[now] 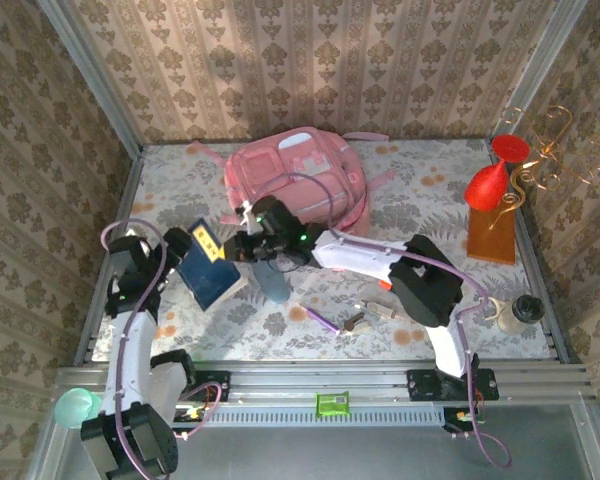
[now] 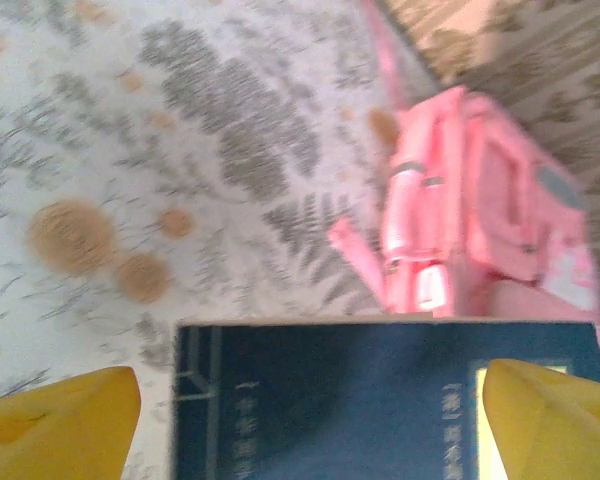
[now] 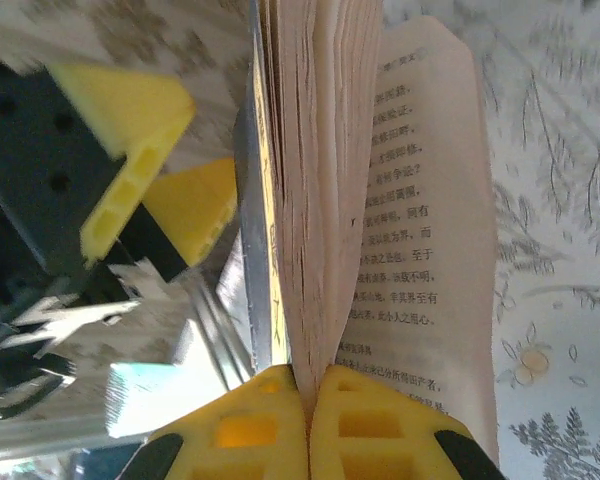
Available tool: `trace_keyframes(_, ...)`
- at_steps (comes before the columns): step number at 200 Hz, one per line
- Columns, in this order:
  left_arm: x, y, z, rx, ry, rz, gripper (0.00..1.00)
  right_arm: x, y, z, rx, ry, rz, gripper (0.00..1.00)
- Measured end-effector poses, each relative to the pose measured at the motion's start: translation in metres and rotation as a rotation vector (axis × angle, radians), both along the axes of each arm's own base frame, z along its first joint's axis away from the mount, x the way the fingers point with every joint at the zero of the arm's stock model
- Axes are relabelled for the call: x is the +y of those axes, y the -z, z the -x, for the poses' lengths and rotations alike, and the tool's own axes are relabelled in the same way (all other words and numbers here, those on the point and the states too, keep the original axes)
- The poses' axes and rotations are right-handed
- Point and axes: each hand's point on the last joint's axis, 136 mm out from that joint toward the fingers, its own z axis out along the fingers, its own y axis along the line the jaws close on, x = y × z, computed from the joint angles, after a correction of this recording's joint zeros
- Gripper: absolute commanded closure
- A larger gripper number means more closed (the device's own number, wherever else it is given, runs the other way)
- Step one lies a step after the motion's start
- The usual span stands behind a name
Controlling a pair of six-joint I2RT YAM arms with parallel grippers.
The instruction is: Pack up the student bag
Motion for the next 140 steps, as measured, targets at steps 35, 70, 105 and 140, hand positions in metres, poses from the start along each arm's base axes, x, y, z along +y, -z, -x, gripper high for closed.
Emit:
trace_keyframes(35,-0.026,-0.041,-0.006,-0.119,0.127,0.101,0.1,-0.037,-0.052,-0.023,-0.05,0.081,-0.101,1.0)
trace_keyframes(70,-0.062,-0.061,-0.009,-0.181,0.299,0.231,0.13,-0.066,-0.077,-0.038,-0.081,0.141,-0.156,1.0)
trace_keyframes(105,-0.104,-0.066,-0.011,-0.188,0.483,0.309,0.32,-0.074,-0.072,-0.039,-0.059,0.148,-0.173,1.0)
trace_keyframes(140,-0.129,-0.073,-0.01,-0.217,0.593,0.331,0.67,-0.084,-0.061,-0.041,-0.036,0.161,-0.176,1.0)
